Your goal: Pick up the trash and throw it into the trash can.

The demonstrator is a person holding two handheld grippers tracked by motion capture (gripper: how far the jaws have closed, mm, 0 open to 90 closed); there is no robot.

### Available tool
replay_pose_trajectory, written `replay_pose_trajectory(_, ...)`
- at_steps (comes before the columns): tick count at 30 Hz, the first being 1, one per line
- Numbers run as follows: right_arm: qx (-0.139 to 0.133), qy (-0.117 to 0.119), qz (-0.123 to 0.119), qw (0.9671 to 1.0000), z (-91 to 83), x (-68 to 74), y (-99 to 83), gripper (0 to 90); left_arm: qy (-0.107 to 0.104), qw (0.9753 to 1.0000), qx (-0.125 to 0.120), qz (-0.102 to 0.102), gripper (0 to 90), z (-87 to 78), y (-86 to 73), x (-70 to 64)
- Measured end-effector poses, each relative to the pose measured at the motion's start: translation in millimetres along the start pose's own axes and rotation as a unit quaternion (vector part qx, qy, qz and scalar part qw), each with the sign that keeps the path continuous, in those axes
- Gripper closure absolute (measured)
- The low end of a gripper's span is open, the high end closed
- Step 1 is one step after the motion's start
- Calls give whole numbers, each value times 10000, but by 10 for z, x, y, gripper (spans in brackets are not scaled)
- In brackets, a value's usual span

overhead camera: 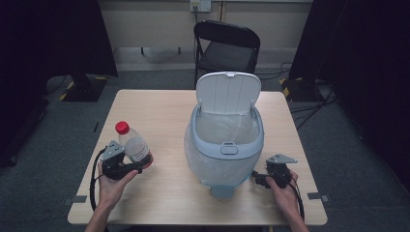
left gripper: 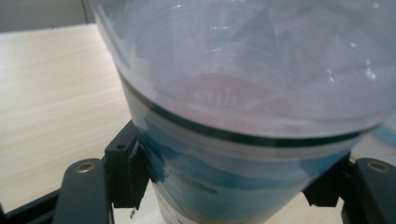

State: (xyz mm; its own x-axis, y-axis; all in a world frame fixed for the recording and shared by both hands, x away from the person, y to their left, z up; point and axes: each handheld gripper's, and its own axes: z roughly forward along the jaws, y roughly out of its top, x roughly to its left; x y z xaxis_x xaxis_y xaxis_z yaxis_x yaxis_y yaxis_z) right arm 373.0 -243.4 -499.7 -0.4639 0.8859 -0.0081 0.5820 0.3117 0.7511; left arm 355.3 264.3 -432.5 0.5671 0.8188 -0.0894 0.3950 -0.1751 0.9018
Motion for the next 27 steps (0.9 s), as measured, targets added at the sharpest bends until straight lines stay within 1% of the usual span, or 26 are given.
replay_pose_trajectory(1,0,0,0,10000,0,0,0,243,-32,10000,-21,11,303,-4,23,-25)
replay_pose_trajectory(2,1,-1,0,10000,0,0,0,243,-118,9999,-46,58,303,-9,65,-76)
replay_pose_trajectory(3,1,-1,0,10000,0,0,0,243,-118,9999,-46,58,303,-9,65,-76)
replay_pose_trajectory(4,1,-2,-1,10000,0,0,0,243,-189,9997,-64,119,303,-5,97,-120)
replay_pose_trajectory(6,1,-2,-1,10000,0,0,0,243,-200,9996,-88,160,303,2,119,-144)
replay_pose_trajectory(9,0,-4,-2,10000,0,0,0,243,-267,9994,-120,157,304,18,180,-174)
replay_pose_trajectory(10,1,-3,-1,10000,0,1,0,243,-305,9992,-190,177,304,5,241,-190)
replay_pose_trajectory(11,1,-3,-1,10000,0,1,0,243,-305,9992,-190,177,304,5,241,-190)
replay_pose_trajectory(14,0,-3,-2,10000,0,0,0,243,-334,9987,-362,158,304,-51,361,-224)
replay_pose_trajectory(15,1,-3,-1,10000,0,0,0,243,-350,9982,-468,164,304,-81,413,-237)
replay_pose_trajectory(17,1,-4,-1,10000,0,0,0,243,-352,9975,-597,136,304,-133,484,-252)
replay_pose_trajectory(21,1,-2,-1,10000,0,1,0,243,-398,9949,-916,110,304,-263,628,-276)
replay_pose_trajectory(22,1,-3,0,10000,0,1,0,243,-385,9944,-968,154,304,-300,670,-287)
replay_pose_trajectory(25,0,-3,-2,10000,0,0,0,243,-404,9928,-1108,192,304,-369,760,-308)
replay_pose_trajectory(27,0,-3,0,10000,0,1,0,243,-366,9918,-1215,153,304,-421,821,-334)
